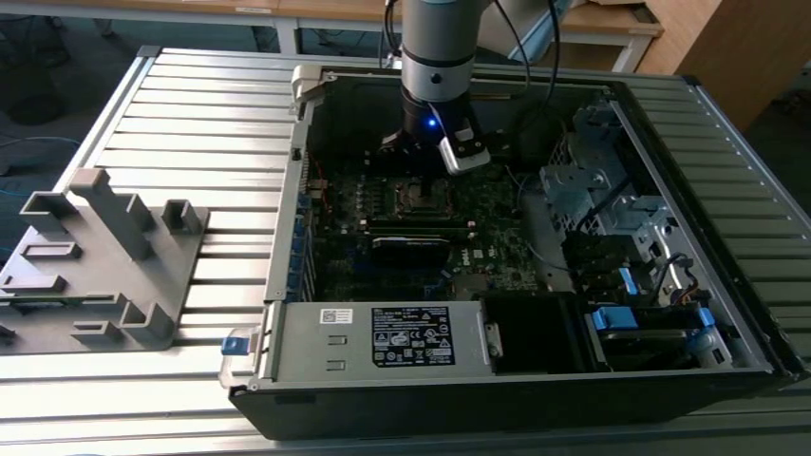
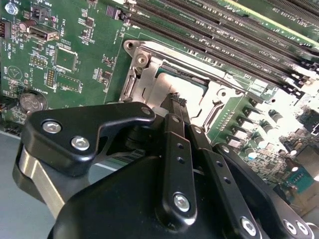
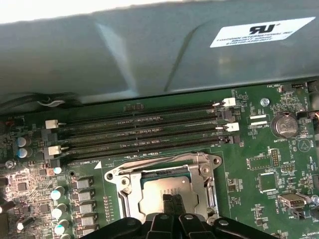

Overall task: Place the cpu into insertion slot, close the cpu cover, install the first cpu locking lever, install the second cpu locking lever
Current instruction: 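Install the first cpu locking lever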

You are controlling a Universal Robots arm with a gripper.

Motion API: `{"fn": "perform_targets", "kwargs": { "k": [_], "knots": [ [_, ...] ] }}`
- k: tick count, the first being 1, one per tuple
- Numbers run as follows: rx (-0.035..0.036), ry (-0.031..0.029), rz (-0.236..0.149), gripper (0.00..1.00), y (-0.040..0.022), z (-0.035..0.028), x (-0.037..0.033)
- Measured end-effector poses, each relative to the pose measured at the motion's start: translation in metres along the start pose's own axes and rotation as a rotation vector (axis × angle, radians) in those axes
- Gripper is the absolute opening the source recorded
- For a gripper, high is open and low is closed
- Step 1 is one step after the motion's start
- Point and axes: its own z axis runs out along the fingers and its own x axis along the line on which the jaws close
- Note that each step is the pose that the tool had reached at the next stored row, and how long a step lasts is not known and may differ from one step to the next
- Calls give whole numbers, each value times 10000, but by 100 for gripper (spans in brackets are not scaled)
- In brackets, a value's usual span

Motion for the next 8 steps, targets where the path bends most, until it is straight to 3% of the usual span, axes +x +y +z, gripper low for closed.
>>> {"fn": "perform_targets", "kwargs": {
  "k": [4, 8],
  "knots": [
    [-14, 4, -48, 11, 0, 4, 0],
    [-33, 11, -397, 11, 0, 8, 5]
  ]
}}
